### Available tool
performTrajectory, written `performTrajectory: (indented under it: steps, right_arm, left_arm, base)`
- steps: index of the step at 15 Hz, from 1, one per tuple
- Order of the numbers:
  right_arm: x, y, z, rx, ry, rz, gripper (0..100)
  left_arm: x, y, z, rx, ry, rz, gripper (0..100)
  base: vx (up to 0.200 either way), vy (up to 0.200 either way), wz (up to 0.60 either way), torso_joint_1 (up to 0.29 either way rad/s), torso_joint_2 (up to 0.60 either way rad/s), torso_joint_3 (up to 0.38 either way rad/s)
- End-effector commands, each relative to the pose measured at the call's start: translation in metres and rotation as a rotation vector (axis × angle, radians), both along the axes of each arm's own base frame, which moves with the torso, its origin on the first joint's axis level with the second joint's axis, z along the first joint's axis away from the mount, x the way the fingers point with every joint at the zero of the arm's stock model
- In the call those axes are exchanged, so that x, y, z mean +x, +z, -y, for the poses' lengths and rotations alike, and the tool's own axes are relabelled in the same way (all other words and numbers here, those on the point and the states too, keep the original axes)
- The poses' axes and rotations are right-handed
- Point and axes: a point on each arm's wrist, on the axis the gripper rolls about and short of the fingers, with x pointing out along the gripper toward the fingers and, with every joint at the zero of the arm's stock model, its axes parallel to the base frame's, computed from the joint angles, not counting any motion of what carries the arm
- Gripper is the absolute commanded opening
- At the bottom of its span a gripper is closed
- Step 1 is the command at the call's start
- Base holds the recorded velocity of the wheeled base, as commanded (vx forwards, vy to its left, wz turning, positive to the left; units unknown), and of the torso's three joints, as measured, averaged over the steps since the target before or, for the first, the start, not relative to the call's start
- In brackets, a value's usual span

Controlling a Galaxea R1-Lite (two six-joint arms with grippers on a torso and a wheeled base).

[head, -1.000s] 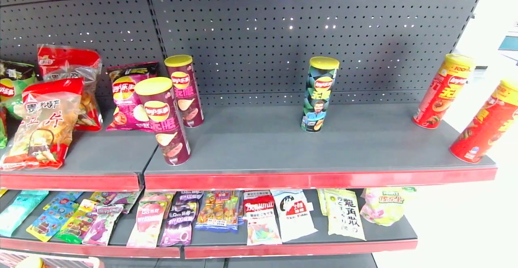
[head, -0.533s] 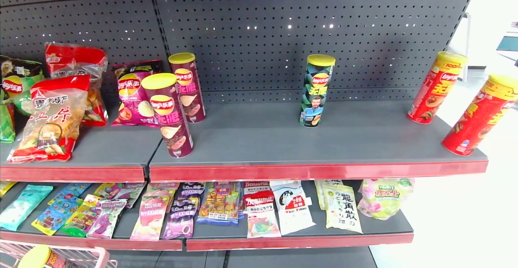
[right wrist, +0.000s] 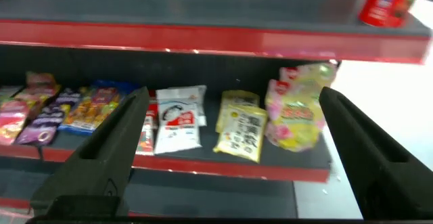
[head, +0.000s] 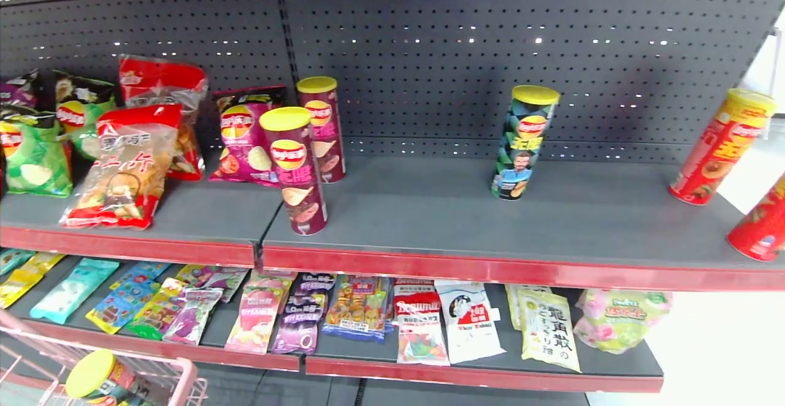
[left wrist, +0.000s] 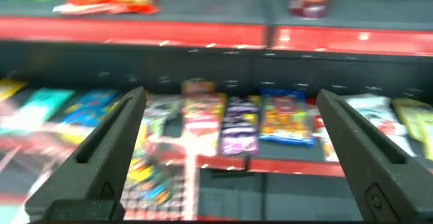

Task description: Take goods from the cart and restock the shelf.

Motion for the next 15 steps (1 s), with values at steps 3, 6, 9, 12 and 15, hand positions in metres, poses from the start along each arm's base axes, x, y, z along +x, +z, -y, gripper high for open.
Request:
performTrajectory:
  steps: [3,6,9,12,15]
  right_arm:
    - [0.0,-0.0001,-0.0001,-0.002,0.004,0.0,100]
    - [0.0,0.0,-0.0001,-0.002,0.004,0.001,100]
    - [0.0,0.0,-0.0001,-0.002,0.004,0.001,100]
    - [0.0,0.0,-0.0001,-0.002,0.004,0.001,100]
    - [0.0,0.0,-0.0001,-0.002,0.004,0.001,100]
  left_arm:
    - [0.0001,0.0,0.0,0.0,0.001,-0.001,100]
    - [0.0001,0.0,0.0,0.0,0.001,-0.001,100]
    - [0.0001,0.0,0.0,0.0,0.001,-0.001,100]
    - [0.0001,0.0,0.0,0.0,0.001,-0.001,100]
    - [0.0001,0.0,0.0,0.0,0.001,-0.001,100]
  base:
    - [0.0,0.0,0.6,0.006,0.01,0.004]
    - [0.0,0.0,0.6,0.006,0.0,-0.001]
    - [0.0,0.0,0.6,0.004,0.0,0.006]
    - [0.0,0.0,0.6,0.001,0.0,0.001]
    - [0.0,0.0,0.6,0.002,0.0,-0.002]
